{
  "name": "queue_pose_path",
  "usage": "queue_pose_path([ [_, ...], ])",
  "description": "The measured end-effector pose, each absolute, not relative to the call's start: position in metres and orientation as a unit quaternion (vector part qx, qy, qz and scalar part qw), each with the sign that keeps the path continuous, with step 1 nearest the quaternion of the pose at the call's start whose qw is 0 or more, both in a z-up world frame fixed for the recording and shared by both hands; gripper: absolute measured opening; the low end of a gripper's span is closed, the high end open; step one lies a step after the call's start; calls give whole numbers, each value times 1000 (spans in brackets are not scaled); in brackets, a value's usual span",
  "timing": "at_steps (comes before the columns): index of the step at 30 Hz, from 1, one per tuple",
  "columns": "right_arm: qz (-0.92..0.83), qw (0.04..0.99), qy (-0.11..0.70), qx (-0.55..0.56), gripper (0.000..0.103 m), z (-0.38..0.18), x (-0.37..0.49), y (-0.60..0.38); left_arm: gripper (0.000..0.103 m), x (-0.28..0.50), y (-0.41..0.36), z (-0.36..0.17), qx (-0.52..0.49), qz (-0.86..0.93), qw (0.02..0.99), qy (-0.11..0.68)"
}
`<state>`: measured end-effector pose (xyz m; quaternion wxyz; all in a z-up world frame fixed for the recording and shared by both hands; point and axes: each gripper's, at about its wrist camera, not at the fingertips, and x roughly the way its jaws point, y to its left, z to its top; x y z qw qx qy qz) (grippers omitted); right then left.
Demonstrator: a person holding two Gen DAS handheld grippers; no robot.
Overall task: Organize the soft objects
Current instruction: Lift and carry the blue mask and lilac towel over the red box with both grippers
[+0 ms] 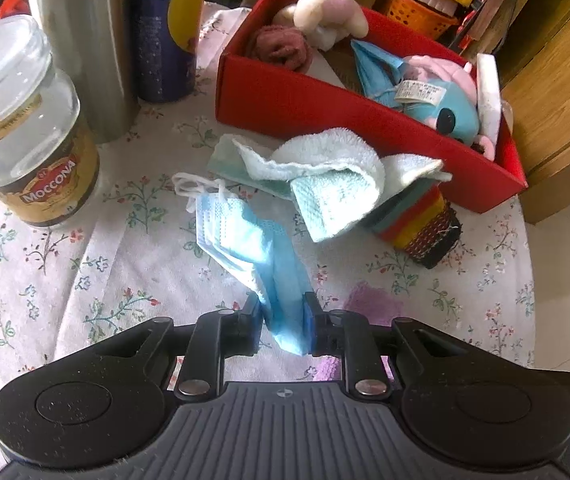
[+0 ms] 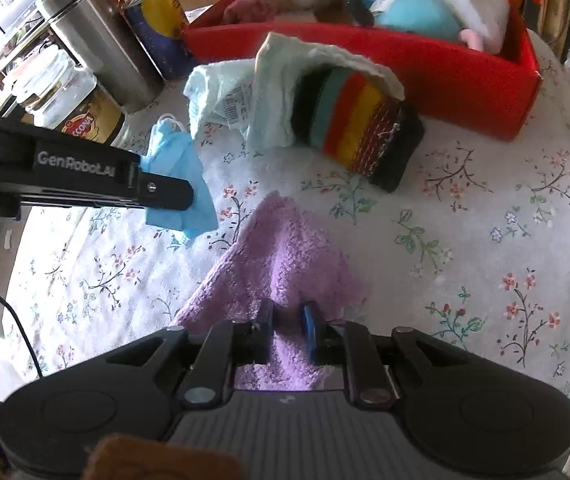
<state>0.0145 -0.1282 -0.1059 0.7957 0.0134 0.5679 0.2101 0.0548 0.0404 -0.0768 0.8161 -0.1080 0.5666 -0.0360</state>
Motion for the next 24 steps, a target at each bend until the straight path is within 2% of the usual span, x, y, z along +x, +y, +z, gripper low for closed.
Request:
queue_pose_path([
  [4,211,795,569,3,7,-103,14,-124,32,62,40,-83,-121,-34,810,573],
  [5,205,798,567,1,19,-101,15,-125,32,64,39,-83,-117,-30,811,572],
  [6,200,802,563,-3,24,-101,15,-126,32,65,37,-85,-110,-27,813,572],
  [8,181,805,565,-17,24,-108,17,-125,31,68,35,-90,-99,-21,812,575],
  [10,182,811,554,-38,18,-109,15,-122,31,70,32,-95,-93,-19,808,581],
  [12,192,811,551,-38,3,-107,13,-119,27,69,29,-96,-85,-18,810,580],
  [13,196,810,552,-31,0,-106,13,-119,23,68,28,-95,-85,-20,811,578],
  [24,244,780,565,110,0,-93,25,-141,21,57,36,-69,-123,-47,817,562],
])
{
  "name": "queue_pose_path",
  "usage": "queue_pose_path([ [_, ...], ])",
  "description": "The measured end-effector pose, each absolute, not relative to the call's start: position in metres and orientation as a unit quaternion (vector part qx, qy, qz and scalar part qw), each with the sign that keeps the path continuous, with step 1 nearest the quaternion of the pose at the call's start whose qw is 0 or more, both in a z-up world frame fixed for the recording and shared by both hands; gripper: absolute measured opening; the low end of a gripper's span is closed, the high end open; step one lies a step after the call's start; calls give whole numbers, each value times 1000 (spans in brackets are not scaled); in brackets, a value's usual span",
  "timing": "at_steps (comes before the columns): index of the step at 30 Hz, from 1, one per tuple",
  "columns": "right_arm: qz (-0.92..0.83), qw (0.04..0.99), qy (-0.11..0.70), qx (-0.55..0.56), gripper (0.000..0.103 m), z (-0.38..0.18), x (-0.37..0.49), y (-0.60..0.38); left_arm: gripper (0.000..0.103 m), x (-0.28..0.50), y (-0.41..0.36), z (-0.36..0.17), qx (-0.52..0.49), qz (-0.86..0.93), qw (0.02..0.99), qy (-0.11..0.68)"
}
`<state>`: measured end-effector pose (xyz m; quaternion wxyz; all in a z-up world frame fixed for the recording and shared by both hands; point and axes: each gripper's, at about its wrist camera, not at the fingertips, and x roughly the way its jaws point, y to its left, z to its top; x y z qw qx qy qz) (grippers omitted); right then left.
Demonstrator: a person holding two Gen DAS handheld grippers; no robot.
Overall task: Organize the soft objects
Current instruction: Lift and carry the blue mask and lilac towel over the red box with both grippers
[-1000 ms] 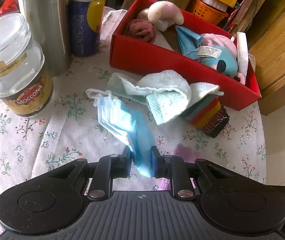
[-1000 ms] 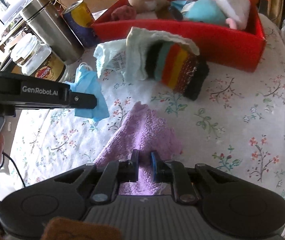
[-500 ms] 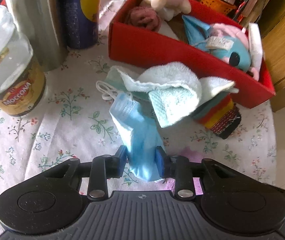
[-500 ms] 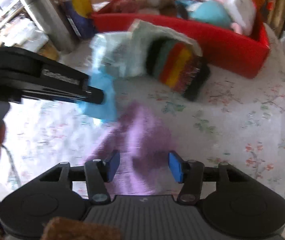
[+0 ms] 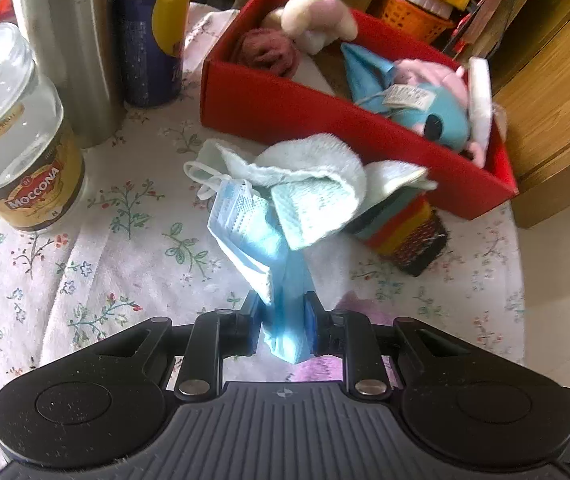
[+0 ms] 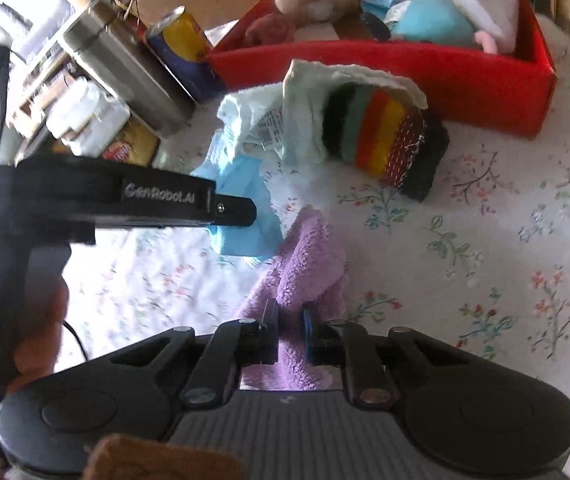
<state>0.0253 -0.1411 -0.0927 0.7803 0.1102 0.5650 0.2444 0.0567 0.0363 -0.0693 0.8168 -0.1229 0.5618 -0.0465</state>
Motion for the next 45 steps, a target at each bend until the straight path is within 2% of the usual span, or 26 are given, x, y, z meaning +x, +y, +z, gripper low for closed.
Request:
queue_pose_path([
  [11,269,801,504,179,0,-39,17,-166,21,42,51,-24,-167,-73,837,515],
  [26,258,842,433,194,0,11,22,-185,20,44,51,17,-186,-80,867,455],
  [45,220,893,356,166,0,55,39,-193,20,66,29,51,-133,-50,911,388],
])
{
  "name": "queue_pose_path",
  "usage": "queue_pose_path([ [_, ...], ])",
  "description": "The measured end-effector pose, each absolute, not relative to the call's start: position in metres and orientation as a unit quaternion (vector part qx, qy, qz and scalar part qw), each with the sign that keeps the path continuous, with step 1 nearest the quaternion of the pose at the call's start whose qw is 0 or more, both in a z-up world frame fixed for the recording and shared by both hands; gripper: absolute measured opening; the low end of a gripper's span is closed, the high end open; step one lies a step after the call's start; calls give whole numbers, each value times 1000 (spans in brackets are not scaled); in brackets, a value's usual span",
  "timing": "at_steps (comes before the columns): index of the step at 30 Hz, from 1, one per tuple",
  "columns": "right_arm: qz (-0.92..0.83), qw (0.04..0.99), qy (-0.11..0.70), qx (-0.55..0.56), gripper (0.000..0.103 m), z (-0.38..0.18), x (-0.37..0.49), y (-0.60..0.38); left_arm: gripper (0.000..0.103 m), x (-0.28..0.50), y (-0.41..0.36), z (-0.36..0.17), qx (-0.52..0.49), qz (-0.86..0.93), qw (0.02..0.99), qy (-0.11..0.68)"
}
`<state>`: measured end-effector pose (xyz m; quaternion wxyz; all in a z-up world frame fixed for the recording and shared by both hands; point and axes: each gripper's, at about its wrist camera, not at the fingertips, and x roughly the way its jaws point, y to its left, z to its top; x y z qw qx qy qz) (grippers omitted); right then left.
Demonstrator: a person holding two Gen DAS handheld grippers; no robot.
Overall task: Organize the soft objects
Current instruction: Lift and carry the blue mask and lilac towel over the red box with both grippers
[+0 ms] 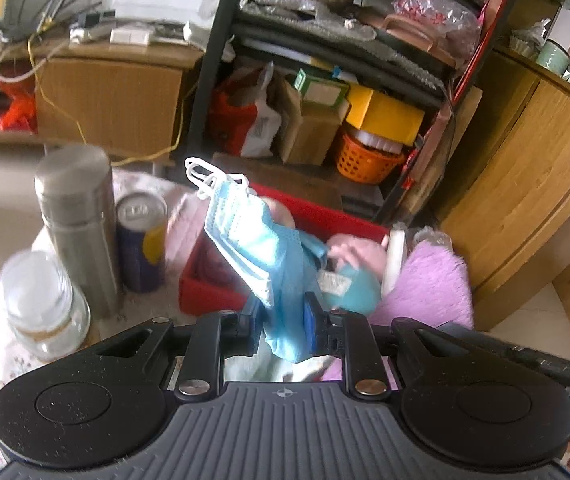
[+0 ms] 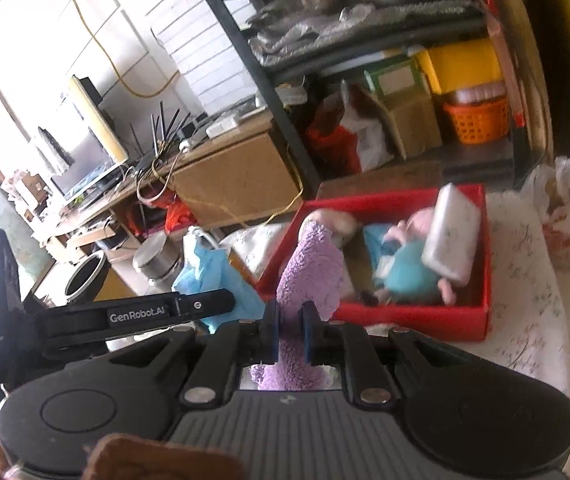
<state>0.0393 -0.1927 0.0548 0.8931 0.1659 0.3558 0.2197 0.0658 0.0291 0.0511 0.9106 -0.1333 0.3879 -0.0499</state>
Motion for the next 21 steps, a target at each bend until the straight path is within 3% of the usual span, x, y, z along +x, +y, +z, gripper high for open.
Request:
queue_pose_path([
  [21,146,951,256,100,0,103,92,-197,20,125,-7,59,-64,-11,933,354],
])
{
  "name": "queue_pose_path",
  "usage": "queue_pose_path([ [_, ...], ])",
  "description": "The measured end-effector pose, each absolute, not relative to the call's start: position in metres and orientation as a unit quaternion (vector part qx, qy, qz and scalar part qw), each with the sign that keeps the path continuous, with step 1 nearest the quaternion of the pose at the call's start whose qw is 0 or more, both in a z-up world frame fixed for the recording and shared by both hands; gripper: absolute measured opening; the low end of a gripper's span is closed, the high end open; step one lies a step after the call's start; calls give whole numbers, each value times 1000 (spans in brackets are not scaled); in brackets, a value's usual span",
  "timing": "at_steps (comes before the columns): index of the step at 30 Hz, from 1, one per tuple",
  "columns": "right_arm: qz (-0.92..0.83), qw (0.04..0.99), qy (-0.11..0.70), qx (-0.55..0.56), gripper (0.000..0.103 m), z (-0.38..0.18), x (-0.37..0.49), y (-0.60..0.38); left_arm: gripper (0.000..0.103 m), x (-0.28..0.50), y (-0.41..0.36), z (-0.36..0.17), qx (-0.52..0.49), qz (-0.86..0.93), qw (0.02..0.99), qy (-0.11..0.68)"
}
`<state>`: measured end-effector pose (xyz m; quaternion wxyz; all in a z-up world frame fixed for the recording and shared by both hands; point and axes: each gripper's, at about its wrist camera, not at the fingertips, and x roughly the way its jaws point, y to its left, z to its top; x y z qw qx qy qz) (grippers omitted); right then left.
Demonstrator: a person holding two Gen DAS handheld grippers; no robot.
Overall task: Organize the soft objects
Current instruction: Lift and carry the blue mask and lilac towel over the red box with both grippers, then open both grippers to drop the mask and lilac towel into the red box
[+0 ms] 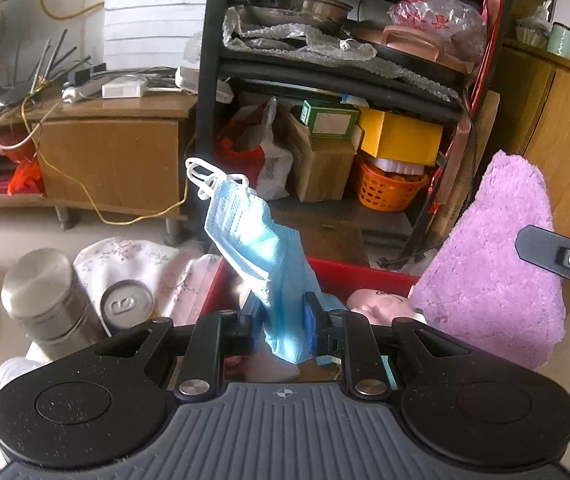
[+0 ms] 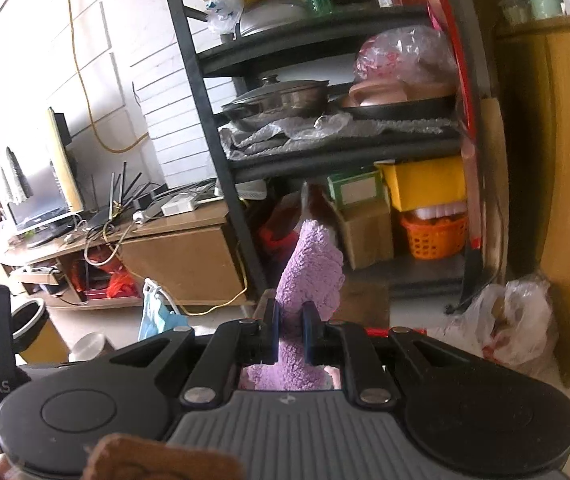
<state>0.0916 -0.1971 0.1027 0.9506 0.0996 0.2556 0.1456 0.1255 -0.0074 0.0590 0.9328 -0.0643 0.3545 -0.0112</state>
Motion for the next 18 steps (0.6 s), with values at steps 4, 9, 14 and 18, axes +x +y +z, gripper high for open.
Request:
queue_pose_path([
  [4,137,952,261,87,0,97,103,-194,20,134,-13,58,-44,-2,935,351],
  [9,131,950,276,67,0,87,116,-187,20,140,-16,57,-25,9,937,350],
  [14,122,950,283,55,0,80,125,-183,20,146,-17,52,-23,12,934,357],
  [18,116,952,282,41,0,77,133,-178,20,153,-20,50,-11,18,933,359],
])
